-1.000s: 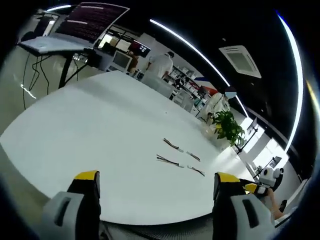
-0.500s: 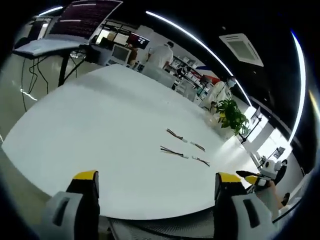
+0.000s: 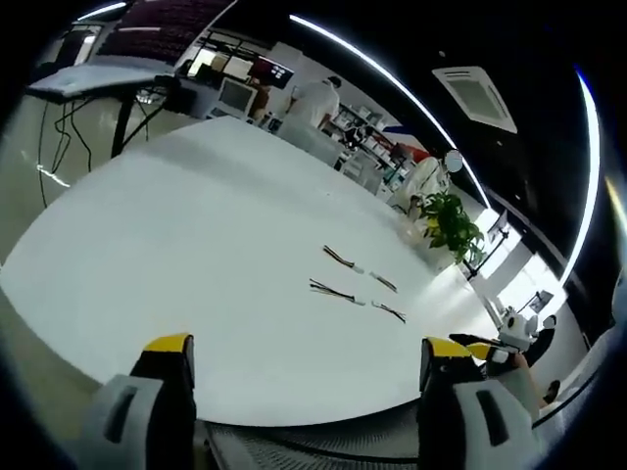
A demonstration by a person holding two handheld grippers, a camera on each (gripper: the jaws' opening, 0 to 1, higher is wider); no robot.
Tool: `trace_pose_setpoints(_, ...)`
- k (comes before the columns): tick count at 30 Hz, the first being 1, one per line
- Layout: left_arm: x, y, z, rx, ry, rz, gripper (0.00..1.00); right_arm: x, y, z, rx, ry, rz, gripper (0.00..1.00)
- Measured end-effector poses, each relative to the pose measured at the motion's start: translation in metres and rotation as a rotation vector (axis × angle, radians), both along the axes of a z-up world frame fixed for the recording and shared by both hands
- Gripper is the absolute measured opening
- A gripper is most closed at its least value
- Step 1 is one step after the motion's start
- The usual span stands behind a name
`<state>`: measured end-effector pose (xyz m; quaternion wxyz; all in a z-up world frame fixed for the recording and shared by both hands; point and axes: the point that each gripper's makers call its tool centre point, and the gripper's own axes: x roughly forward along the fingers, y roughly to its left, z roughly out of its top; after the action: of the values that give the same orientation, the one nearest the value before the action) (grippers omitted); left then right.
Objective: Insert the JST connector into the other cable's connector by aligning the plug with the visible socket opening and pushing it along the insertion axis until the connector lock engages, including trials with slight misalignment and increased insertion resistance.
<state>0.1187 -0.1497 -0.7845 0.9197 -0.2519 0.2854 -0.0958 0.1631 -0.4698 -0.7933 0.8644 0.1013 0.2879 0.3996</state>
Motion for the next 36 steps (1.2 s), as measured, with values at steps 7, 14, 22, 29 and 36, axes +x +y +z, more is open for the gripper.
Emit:
trace_pose_setpoints(7, -0.002, -0.005, -0.003, -0.014, 0.029, -0.027, 0.91, 0.011, -0.008, -0.002, -0.025, 0.010, -0.044, 0.49)
trace_pose_setpoints(14, -0.003, -0.008, -0.004, -0.020, 0.038, -0.062, 0.85, 0.023, -0.021, -0.010, -0.082, 0.028, -0.099, 0.48)
trace_pose_setpoints(22, -0.002, -0.015, 0.001, -0.002, 0.020, -0.155, 0.85, 0.040, -0.033, 0.018, -0.079, -0.007, -0.183, 0.48)
trace_pose_setpoints(29, 0.021, -0.010, 0.022, -0.001, -0.038, -0.191, 0.82, 0.049, -0.030, 0.056, -0.051, -0.061, -0.228, 0.48)
trace_pose_setpoints(36, 0.047, -0.009, 0.043, -0.031, -0.091, -0.247, 0.87, 0.051, -0.020, 0.074, -0.103, -0.101, -0.210, 0.48)
